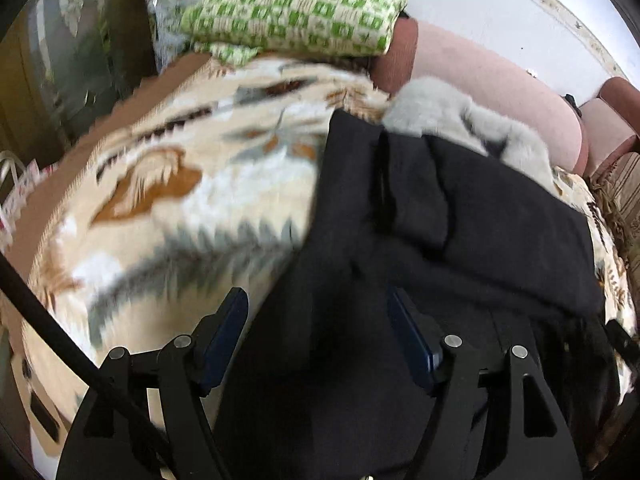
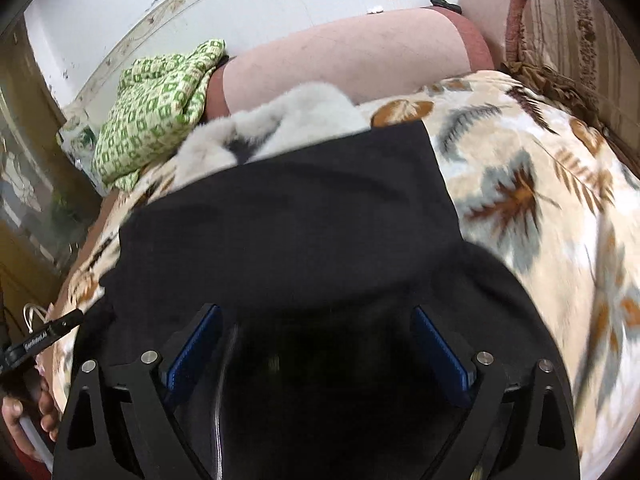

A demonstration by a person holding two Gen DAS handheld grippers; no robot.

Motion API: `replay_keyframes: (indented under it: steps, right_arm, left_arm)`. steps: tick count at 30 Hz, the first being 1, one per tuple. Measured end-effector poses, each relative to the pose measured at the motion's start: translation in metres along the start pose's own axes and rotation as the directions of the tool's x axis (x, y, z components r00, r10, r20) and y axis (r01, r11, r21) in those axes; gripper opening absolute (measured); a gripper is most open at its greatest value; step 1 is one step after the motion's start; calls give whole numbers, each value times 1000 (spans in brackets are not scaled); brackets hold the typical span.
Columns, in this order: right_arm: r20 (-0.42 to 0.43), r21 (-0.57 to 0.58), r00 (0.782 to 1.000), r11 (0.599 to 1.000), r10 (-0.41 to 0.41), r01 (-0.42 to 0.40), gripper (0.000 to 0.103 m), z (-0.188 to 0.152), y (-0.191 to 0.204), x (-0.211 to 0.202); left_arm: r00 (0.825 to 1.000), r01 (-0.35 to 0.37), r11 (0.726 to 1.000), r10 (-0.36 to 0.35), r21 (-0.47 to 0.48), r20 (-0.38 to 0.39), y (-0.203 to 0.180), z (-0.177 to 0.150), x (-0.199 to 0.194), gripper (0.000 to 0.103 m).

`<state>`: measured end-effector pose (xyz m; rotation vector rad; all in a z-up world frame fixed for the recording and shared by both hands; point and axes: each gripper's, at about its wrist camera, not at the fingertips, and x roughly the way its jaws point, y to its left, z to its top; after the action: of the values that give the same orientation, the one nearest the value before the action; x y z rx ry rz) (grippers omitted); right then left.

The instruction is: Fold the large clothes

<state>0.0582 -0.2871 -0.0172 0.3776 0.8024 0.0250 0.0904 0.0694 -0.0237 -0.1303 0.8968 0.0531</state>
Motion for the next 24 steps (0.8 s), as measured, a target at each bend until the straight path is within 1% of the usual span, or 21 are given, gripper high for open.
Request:
replay_keyframes:
  steps: [2, 5, 8, 10, 15, 18, 21, 24]
  right_arm:
    - [11, 0, 1000, 1000, -7, 7, 97, -15, 2, -10]
    - [27, 10, 1000, 1000, -11, 11, 97, -33, 2, -24]
    - [40, 18, 999, 999, -27, 26, 97, -48, 5, -35]
    - [44, 23, 999, 999, -30, 29, 97, -55, 6, -41]
    - [59, 5, 996, 998, -65, 65, 97, -62, 11, -52]
    - [75, 13, 993, 996, -86, 86, 97, -62, 6, -63]
    - [96, 37, 989, 993, -115, 112, 97, -61, -5, -76]
    - [109, 84, 982, 986, -153, 144, 97, -60, -23, -87]
  left_arm:
    - [1000, -17, 1000, 17, -4, -14, 1, -11, 0, 71]
    - [998, -60, 998, 60, 9, -21, 2, -29, -5, 71]
    - [998, -56, 998, 56, 3, -9, 0, -45, -15, 71]
    - [998, -61, 998, 61, 23, 6, -5, -53, -22, 71]
    - [998, -62, 994, 59, 86, 36, -19, -65, -39, 71]
    - [997, -58, 993, 53, 103, 48, -22, -69, -47, 71]
    - [996, -69, 991, 62, 112, 62, -21, -71, -53, 71]
    - [995, -75, 991, 67, 107, 71, -19, -72, -57, 71]
